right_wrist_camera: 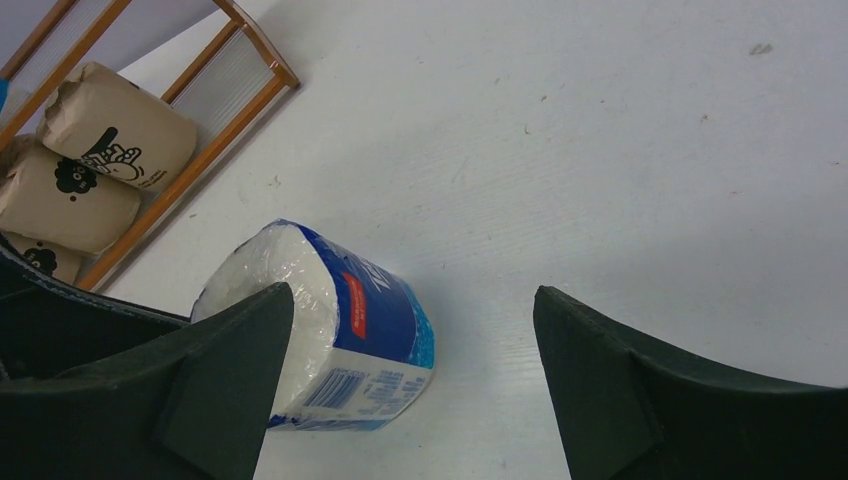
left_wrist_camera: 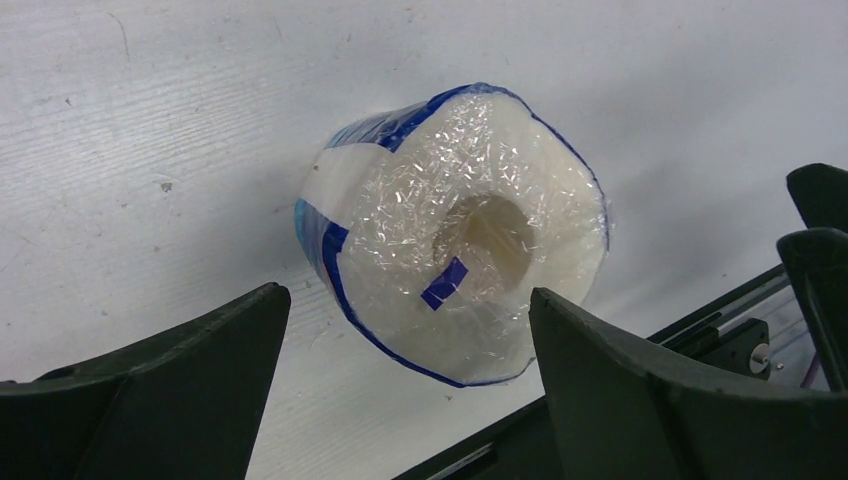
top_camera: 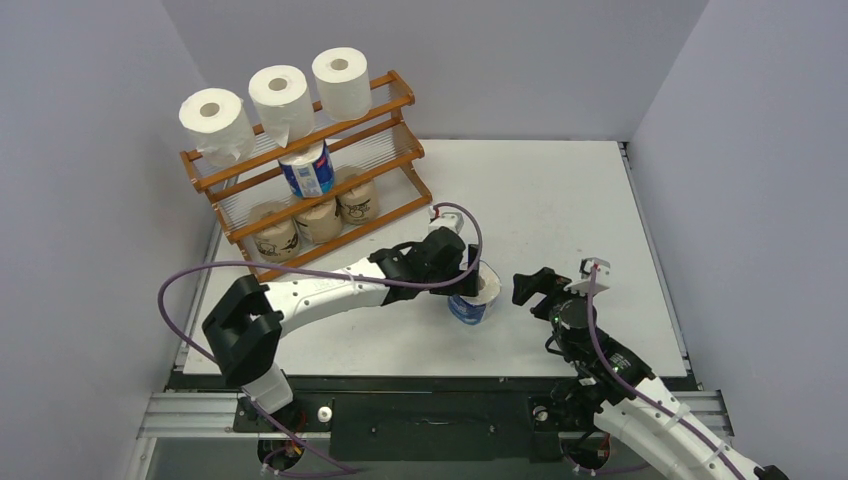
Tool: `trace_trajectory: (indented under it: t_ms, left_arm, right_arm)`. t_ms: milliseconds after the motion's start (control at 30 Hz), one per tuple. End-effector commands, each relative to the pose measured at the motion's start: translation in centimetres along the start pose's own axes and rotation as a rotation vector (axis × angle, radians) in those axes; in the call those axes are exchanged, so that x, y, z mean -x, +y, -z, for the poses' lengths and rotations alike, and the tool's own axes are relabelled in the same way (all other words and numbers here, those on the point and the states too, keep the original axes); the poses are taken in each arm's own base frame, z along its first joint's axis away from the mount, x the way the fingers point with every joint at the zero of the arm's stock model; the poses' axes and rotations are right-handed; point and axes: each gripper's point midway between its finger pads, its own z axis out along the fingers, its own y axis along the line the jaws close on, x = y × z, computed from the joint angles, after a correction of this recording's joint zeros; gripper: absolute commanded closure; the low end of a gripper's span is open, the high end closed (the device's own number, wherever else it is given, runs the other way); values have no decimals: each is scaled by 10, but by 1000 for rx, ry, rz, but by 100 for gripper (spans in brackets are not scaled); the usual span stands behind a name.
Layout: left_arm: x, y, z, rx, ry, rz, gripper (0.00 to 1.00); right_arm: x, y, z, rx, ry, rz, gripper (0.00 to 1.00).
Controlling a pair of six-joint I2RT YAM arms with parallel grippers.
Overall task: Place and organize the paper towels onto the shelf
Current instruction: Pick up the paper towel from the center of the board.
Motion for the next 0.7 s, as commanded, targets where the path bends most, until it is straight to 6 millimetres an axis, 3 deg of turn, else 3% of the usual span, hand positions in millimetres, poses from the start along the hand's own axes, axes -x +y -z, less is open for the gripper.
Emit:
trace_trajectory:
  t_ms: [0, 233, 667]
  left_arm:
    - [12, 2, 1, 53, -21, -26, 13]
    - [18, 7, -5, 95, -52, -22, 24]
    - [12, 6, -21, 104, -31, -35, 32]
  right_arm:
    - [1, -2, 0, 0, -11, 6, 15]
    - [0, -5, 1, -10, -9, 6, 15]
    - [-1, -9, 1, -30, -4, 14, 15]
